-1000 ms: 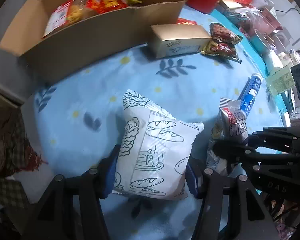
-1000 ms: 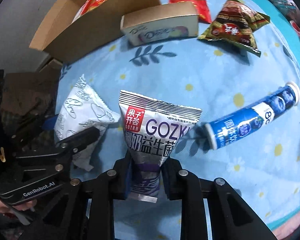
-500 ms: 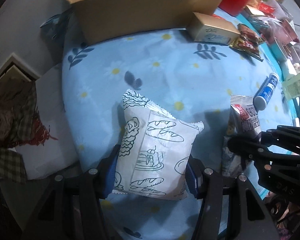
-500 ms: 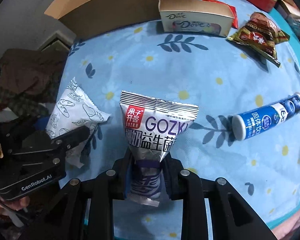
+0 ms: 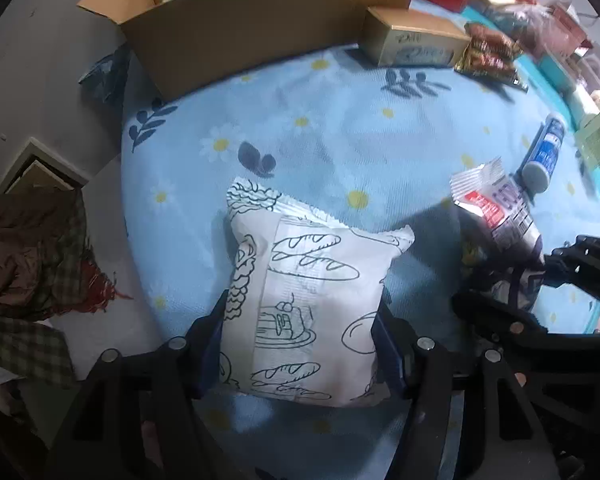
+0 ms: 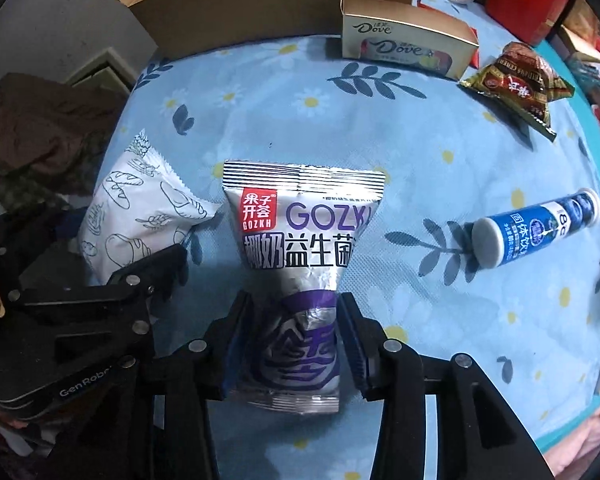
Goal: Organize snacks
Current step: 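Grasp the bread-print packet with the left tool while the right tool grasps the GOZKI bag, then lift and carry both packets toward the cardboard box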
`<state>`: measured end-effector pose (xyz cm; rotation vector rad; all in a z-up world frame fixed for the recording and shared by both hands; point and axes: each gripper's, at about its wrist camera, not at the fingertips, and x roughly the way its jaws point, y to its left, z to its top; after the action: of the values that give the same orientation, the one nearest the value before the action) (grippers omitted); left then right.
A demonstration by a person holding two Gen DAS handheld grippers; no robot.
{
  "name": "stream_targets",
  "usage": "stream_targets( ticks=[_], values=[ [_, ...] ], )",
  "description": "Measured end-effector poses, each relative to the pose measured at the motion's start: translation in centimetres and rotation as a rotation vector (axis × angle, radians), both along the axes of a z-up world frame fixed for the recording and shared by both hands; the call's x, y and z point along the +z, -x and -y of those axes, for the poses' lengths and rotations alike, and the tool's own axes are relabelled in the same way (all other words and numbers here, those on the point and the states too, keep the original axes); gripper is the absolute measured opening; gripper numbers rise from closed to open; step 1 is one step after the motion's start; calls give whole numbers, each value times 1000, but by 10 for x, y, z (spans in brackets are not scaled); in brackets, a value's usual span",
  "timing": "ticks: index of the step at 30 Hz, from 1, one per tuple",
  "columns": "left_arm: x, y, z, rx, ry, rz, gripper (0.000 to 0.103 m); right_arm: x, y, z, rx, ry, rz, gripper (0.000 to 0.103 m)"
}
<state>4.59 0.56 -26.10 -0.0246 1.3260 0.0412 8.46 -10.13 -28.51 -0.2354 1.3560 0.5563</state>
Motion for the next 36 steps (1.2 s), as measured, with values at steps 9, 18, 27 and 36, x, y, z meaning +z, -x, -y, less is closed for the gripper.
stream_targets(
  ticks=[9,18,27,36],
  values=[
    [6,3,-8,16,10,1,54,2,7,6,-27,11,20,30],
    [31,10,-8,10,33,30,53,18,15,24,-17,-68,-17,27],
    [71,21,-22,71,109,88,53,61,27,24,-7,-114,15,27],
    [120,25,-29,69,103,183,53,117,29,32,12,-180,80,24]
  ],
)
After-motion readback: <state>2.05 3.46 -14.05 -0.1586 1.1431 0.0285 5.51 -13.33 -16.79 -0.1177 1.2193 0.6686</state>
